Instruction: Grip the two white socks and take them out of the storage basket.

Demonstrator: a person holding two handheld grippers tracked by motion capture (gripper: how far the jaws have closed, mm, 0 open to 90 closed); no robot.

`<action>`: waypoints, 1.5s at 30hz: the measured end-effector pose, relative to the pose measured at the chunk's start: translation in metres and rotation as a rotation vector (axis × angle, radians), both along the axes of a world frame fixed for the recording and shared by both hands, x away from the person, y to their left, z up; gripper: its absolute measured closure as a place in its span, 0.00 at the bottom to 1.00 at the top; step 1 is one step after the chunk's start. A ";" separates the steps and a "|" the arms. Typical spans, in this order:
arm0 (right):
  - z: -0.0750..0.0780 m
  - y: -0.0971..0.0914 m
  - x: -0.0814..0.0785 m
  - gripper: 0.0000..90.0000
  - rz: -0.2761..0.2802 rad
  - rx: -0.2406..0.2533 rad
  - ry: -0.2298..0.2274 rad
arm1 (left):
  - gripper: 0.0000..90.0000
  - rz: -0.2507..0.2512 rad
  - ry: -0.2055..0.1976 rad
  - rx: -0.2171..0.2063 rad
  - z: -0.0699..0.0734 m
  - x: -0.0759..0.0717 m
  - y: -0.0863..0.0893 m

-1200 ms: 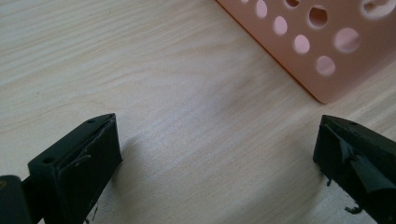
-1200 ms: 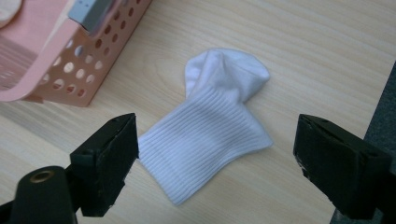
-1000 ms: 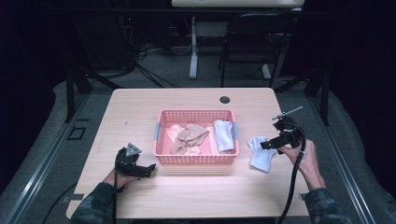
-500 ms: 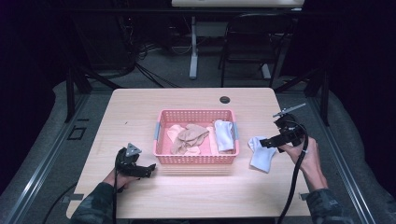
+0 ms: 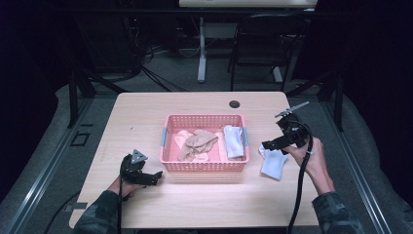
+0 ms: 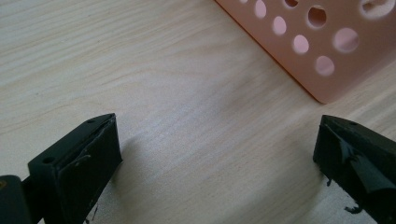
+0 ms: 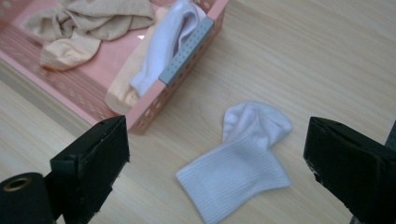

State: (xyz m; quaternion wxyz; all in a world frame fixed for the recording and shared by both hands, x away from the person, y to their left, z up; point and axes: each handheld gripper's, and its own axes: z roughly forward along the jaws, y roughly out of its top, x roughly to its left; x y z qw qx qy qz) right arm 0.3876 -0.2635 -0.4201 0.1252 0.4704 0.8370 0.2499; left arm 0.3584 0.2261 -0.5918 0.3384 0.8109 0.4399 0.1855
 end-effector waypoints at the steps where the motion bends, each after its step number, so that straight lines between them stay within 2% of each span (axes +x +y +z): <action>1: 0.003 0.004 0.001 0.07 0.004 0.001 -0.001 | 0.01 0.000 0.000 0.000 0.000 0.000 0.000; 2: 0.003 0.006 0.002 0.07 0.008 0.001 -0.011 | 0.01 0.000 0.000 0.000 0.000 0.000 0.000; 14: 0.002 0.025 0.009 0.12 0.037 0.004 -0.010 | 0.01 0.000 0.000 0.001 0.000 0.000 0.000; 16: 0.002 0.029 0.011 0.13 0.046 -0.010 -0.008 | 0.01 0.000 0.000 0.001 0.000 0.000 0.000; 18: 0.003 0.033 0.014 0.14 0.056 -0.020 -0.011 | 0.01 0.000 0.000 0.000 0.000 0.000 0.000; 20: 0.003 0.038 0.017 0.15 0.060 -0.009 -0.024 | 0.01 -0.001 0.000 0.001 0.000 0.000 0.000; 25: 0.000 0.055 0.033 0.15 0.095 -0.019 -0.018 | 0.01 -0.002 0.000 0.001 0.000 0.000 0.000; 27: -0.002 0.061 0.040 0.10 0.103 -0.002 -0.015 | 0.01 -0.002 0.000 0.001 0.000 0.000 0.000; 35: -0.008 0.085 0.063 0.06 0.139 0.009 0.004 | 0.01 -0.004 -0.001 0.001 0.000 0.000 0.000; 36: -0.010 0.089 0.070 0.07 0.152 0.007 -0.003 | 0.01 -0.006 0.000 0.003 0.000 0.000 0.000; 37: -0.012 0.092 0.074 0.08 0.149 0.015 0.008 | 0.01 -0.006 0.000 0.003 0.000 0.000 0.000; 38: -0.012 0.092 0.074 0.08 0.149 0.015 0.008 | 0.01 -0.005 -0.001 0.001 0.000 0.000 0.000; 40: -0.022 0.099 0.085 0.13 0.169 0.002 0.036 | 0.01 -0.010 -0.001 0.002 0.000 0.001 0.000; 42: -0.025 0.100 0.088 0.16 0.171 -0.006 0.041 | 0.01 -0.014 -0.001 0.003 0.000 0.001 0.000; 43: -0.030 0.102 0.094 0.22 0.158 -0.017 0.038 | 0.01 -0.017 -0.001 0.004 0.000 0.001 0.000; 44: -0.030 0.102 0.094 0.22 0.158 -0.017 0.038 | 0.01 -0.017 -0.002 0.004 0.000 0.001 0.000; 45: -0.034 0.104 0.100 0.30 0.150 -0.029 0.048 | 0.01 -0.017 -0.001 0.005 0.000 0.001 0.000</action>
